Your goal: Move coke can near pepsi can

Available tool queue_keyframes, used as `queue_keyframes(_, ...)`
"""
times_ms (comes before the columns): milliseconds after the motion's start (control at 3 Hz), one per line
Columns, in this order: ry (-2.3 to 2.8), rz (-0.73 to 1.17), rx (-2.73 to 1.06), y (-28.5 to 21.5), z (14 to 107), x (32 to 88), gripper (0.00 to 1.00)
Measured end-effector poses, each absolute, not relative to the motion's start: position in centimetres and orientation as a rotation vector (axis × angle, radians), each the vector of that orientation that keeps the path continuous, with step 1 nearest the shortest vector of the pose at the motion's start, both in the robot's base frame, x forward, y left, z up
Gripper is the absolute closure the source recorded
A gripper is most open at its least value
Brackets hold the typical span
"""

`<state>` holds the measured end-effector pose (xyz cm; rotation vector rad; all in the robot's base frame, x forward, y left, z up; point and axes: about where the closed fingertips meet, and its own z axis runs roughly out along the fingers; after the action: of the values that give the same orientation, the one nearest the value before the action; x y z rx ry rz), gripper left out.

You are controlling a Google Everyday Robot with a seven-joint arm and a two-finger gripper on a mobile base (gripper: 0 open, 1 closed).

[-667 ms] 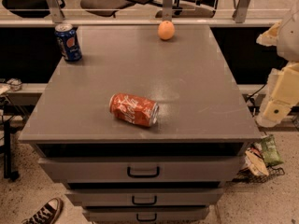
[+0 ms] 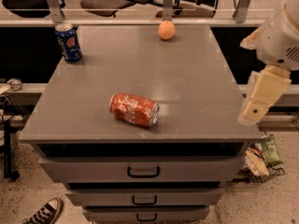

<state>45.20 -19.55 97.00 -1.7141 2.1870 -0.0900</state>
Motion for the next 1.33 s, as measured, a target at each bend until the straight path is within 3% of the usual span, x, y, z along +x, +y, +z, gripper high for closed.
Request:
queue_keyframes(667,2.199,0.024,-1.717,-11.4,90.8,49.5,0.0)
queue_keyframes(1333,2.251,0.205,-1.672,-2.4,86.2,50.4,0.0)
